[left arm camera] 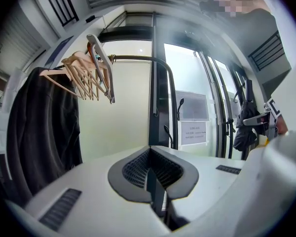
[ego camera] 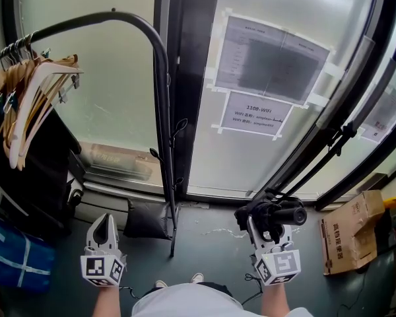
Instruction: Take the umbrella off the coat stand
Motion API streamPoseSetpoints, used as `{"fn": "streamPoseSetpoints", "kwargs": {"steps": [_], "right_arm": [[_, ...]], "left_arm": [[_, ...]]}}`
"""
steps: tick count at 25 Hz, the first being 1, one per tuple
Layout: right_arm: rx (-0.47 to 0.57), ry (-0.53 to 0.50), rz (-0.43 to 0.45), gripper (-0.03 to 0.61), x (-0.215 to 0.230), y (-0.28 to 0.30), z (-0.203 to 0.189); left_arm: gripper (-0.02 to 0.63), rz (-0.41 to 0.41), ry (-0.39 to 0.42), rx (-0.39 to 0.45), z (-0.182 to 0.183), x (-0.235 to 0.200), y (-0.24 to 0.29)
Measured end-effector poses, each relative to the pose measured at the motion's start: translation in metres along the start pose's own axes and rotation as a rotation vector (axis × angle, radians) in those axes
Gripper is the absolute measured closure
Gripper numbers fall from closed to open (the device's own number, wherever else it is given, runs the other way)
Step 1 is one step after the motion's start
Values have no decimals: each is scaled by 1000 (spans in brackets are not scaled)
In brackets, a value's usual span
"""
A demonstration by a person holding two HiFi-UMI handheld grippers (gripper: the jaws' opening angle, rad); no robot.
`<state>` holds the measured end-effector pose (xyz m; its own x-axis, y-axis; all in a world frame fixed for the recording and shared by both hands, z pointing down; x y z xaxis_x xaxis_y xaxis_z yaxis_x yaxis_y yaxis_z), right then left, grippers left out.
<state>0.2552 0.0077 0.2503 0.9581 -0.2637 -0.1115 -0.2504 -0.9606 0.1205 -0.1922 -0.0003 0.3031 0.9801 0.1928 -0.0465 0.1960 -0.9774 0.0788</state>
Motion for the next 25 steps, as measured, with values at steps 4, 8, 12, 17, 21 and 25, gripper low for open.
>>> {"fn": "streamPoseSetpoints", "kwargs": {"steps": [4, 8, 12, 17, 21, 25], "right_arm": [[-3, 15, -44, 342, -1, -6, -4], [-4, 42, -63, 342, 1, -9, -7], [-7, 54, -71, 342, 2, -11, -6], [3, 55, -59, 342, -2, -9, -2], [6, 48, -44, 342, -7, -7, 0], [-1, 49, -41, 342, -10, -6, 0]], "left_arm": [[591, 23, -11, -16, -5, -3, -8], [591, 30, -8, -29, -8, -3, -15], [591, 35, -14, -39, -13, -5, -17], [591, 26, -2, -29, -10, -1, -16], [591, 22, -4, -28, -10, -1, -17], [591, 23, -1, -28, -10, -2, -20]]}}
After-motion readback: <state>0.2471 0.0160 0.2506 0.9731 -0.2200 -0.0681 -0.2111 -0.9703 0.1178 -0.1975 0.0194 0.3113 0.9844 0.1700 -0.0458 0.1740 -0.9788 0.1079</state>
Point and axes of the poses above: the fingertips, and each gripper's own axes: y forward along the fingers, x to its right, z out of its top, the point moved 9 cm from there along -y, backward along the fingers
